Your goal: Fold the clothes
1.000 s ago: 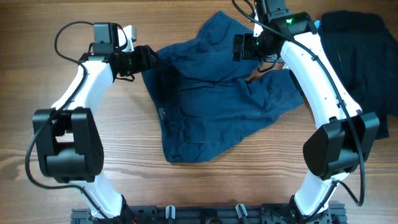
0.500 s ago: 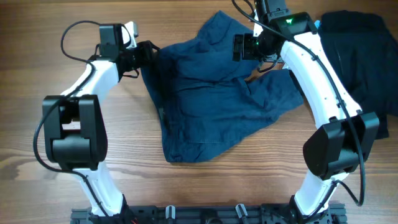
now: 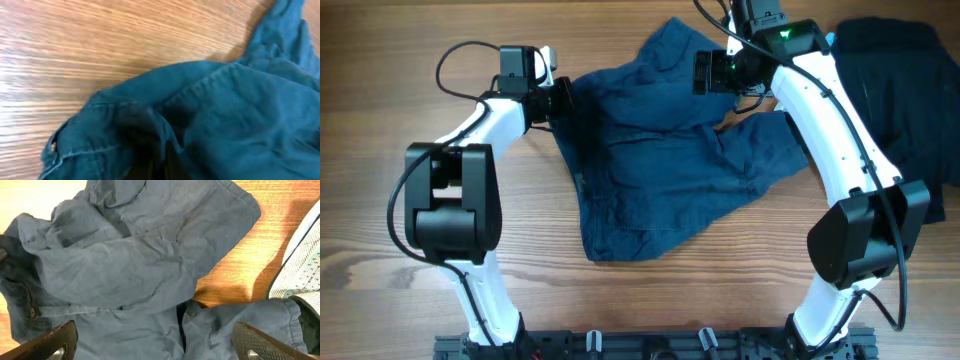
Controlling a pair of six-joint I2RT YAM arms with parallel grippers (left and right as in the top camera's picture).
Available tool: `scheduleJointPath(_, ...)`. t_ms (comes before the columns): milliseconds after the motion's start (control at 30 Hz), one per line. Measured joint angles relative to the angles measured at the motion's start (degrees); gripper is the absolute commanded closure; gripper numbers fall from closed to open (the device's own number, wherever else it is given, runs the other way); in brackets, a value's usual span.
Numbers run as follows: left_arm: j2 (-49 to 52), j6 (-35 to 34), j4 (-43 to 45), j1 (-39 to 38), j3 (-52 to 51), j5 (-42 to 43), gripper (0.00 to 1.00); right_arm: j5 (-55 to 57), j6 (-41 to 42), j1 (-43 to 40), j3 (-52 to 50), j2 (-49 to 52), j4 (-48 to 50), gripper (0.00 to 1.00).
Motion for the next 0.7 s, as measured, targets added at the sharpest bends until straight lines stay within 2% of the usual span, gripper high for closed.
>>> scheduleJointPath(233, 0.11, 1.44, 10.58, 0.37, -0.13, -17.44, 0.96, -0.02, 0.00, 0.00, 0.00, 0.00, -0.02, 0.00)
scheduleJointPath(400, 0.39, 7.06, 25.64, 2.08, -0.35, -25.40, 0.96, -0.17, 0.00, 0.00, -0.02, 0.00, 0.35, 0.00)
scheduleJointPath(433, 0.39, 7.76, 27.71, 2.14, -0.33, -26.80, 0.80, -0.17, 0.00, 0.00, -0.02, 0.00, 0.37, 0.00)
scheduleJointPath(467, 0.39, 8.44, 30.36, 2.16, -0.35, -28.57, 0.58, -0.17, 0.00, 0.00, -0.02, 0.00, 0.37, 0.00)
scheduleJointPath(500, 0.39, 9.11, 31.69, 2.16, -0.35, -29.75, 0.31, -0.17, 0.00, 0.00, -0.02, 0.00, 0.37, 0.00)
scheduleJointPath(567, 0.39, 9.64, 32.74, 2.16, -0.35, -31.36, 0.02, -0.17, 0.00, 0.00, -0.02, 0.04, 0.42, 0.00)
scheduleJointPath(700, -0.42, 9.90, 24.41, 2.05, -0.26, -32.85, 0.00, -0.20, 0.00, 0.00, -0.02, 0.22, 0.46, 0.00)
